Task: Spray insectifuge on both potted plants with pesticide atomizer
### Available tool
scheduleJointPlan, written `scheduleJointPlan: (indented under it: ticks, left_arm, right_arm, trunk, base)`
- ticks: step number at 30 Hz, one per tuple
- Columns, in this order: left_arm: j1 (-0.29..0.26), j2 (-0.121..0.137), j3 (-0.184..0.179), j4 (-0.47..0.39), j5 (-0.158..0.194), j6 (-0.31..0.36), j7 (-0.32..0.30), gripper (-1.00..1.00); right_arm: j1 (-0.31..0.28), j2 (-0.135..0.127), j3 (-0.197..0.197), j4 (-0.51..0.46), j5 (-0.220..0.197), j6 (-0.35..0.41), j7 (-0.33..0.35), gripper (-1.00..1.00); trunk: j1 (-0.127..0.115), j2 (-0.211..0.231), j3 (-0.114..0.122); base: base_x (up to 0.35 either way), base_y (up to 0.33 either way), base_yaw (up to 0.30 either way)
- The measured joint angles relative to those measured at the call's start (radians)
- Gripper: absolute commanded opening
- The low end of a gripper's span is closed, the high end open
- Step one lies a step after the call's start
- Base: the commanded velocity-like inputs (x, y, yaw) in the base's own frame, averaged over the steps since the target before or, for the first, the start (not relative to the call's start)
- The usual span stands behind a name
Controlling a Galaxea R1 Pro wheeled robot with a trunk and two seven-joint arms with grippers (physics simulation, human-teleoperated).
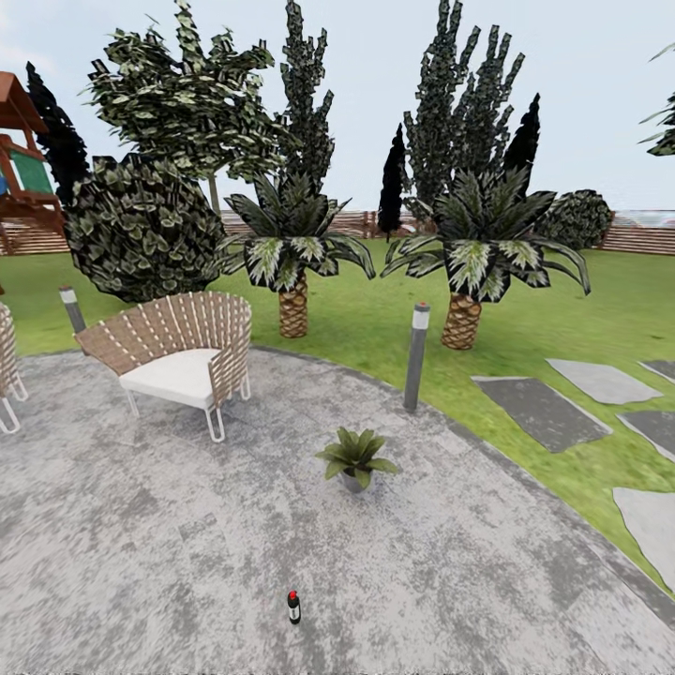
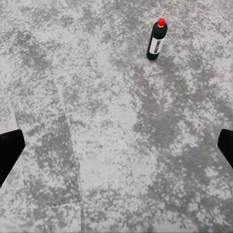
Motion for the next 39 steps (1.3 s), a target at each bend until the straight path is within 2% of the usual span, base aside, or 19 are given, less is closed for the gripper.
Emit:
scheduleJointPlan:
  ticks: [39]
  left_arm:
    - [0.000, 0.000, 0.000, 0.000, 0.001, 0.000, 0.000, 1.00]
  right_arm:
    - [0.000, 0.000, 0.000, 0.000, 0.000, 0.000, 0.000, 1.00]
  trunk:
    - [0.150, -0.273, -0.183]
  base:
    - [0.000, 0.000, 0.000]
